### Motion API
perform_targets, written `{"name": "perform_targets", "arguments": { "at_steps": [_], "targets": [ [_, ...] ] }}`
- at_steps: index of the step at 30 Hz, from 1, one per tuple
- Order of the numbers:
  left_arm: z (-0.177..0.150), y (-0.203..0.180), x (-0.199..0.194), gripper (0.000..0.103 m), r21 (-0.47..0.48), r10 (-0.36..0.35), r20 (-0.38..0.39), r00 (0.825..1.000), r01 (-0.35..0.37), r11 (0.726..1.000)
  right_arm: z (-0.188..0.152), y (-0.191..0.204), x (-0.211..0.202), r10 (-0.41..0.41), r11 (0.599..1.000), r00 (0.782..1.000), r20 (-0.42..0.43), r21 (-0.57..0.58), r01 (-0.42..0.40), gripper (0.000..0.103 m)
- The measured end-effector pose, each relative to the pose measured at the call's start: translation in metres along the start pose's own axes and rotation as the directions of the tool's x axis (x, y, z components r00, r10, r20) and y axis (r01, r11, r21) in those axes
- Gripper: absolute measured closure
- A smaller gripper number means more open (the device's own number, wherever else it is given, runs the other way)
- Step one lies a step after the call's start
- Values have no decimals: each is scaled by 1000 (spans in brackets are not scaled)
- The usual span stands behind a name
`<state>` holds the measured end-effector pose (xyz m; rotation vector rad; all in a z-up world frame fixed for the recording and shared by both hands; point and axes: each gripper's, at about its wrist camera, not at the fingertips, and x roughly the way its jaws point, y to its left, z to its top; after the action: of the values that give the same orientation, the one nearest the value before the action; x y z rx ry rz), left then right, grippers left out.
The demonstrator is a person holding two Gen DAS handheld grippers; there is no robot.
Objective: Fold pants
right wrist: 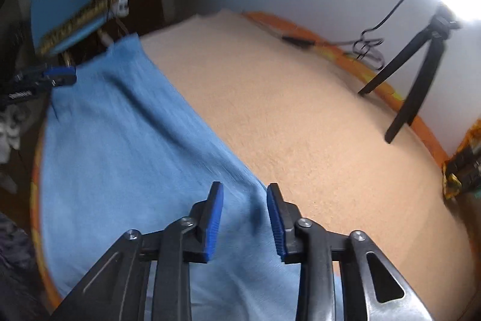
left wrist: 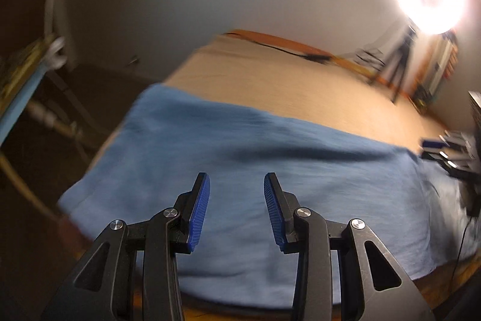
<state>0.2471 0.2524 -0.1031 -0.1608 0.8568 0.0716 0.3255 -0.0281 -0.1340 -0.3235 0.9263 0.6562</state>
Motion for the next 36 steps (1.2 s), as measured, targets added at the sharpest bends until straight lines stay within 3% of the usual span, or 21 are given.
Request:
{"name": "perform_targets", "arguments": {
  "at_steps": [3,6,9,12,14,17,23,29,36],
  "targets": [
    [-10,40,0,67,-30,108,-2,994,-108,994,-7,19,-21,94,994,995,38,51,-95,66],
    [-26,87,12,67,-92,195,-67,979,-201,975,-21,52,-27,160,986,987,18,37,-161,64],
    [-34,119,1,67,-185,202,-59,978,-210,960,-41,87,-22,181,984,983,-45,17,-180,64],
    [-36,139,-19,67,-262,179,-24,984,-179,948,-58,110,-18,188,982,978,-86,19,-187,64],
    [-37,150,-27,66,-312,128,-10,992,-124,942,-69,122,-14,223,975,967,-120,46,-219,64],
    [-38,158,-28,50,-372,38,-11,999,-39,927,-78,131,-14,234,972,963,-131,54,-229,63],
    [-43,163,-6,50,-505,-106,-76,991,53,862,-74,128,-18,245,967,967,-74,97,-237,62],
    [-56,159,7,50,-590,-142,-98,985,57,806,-72,140,-11,251,967,965,-79,66,-246,62],
    [-53,162,4,49,-616,-87,-61,994,31,787,-72,139,-20,249,968,967,-61,59,-245,62]
  ]
}}
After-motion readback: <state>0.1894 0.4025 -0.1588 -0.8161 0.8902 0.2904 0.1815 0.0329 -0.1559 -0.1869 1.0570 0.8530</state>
